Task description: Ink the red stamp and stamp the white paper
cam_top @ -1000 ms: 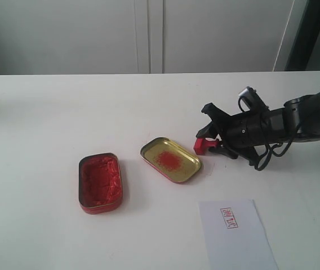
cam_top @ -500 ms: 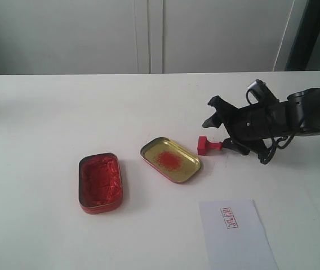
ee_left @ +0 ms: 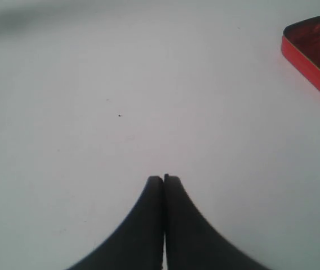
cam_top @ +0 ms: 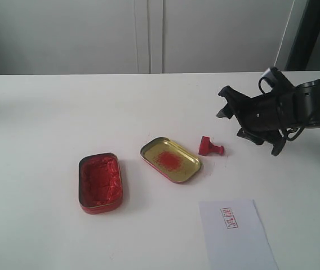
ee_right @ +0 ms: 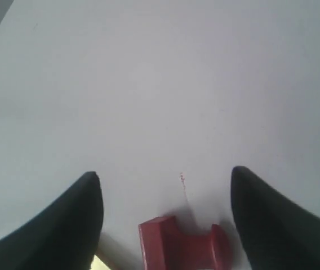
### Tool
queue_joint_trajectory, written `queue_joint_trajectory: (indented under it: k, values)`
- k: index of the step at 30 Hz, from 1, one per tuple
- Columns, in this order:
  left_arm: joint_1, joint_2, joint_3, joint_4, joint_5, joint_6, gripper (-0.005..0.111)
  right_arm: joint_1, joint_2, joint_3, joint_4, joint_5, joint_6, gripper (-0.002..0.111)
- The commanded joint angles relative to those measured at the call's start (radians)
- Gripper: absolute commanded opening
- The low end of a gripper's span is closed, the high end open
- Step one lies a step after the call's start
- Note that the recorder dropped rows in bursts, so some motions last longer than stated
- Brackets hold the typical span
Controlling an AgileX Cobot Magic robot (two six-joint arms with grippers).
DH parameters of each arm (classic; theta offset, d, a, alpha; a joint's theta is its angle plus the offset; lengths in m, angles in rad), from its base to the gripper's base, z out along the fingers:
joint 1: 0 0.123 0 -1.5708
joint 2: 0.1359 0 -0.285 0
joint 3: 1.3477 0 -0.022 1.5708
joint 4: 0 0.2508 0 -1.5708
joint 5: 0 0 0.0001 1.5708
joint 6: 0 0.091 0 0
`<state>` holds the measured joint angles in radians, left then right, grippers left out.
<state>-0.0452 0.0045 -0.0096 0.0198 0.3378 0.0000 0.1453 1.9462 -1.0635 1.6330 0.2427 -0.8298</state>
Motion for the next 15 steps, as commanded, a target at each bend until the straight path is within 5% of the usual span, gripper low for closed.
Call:
queue_joint_trajectory:
  k: [1,5,9,15]
  values:
    - [0.002,-0.005,0.01,0.004,0.015,0.0,0.0,-0.009,-0.016,0.007,-0.016,0.032,-0.004,0.053]
    - [0.002,-0.005,0.01,0.004,0.015,0.0,0.0,-0.009,-0.032,0.007,-0.016,0.059,-0.004,0.036]
    - [0.002,-0.005,0.01,0.004,0.015,0.0,0.0,-0.009,-0.061,0.007,-0.093,0.085,-0.001,0.002]
    - [0.002,-0.005,0.01,0.004,0.015,0.0,0.0,-0.009,-0.098,0.007,-0.261,0.106,0.122,0.0]
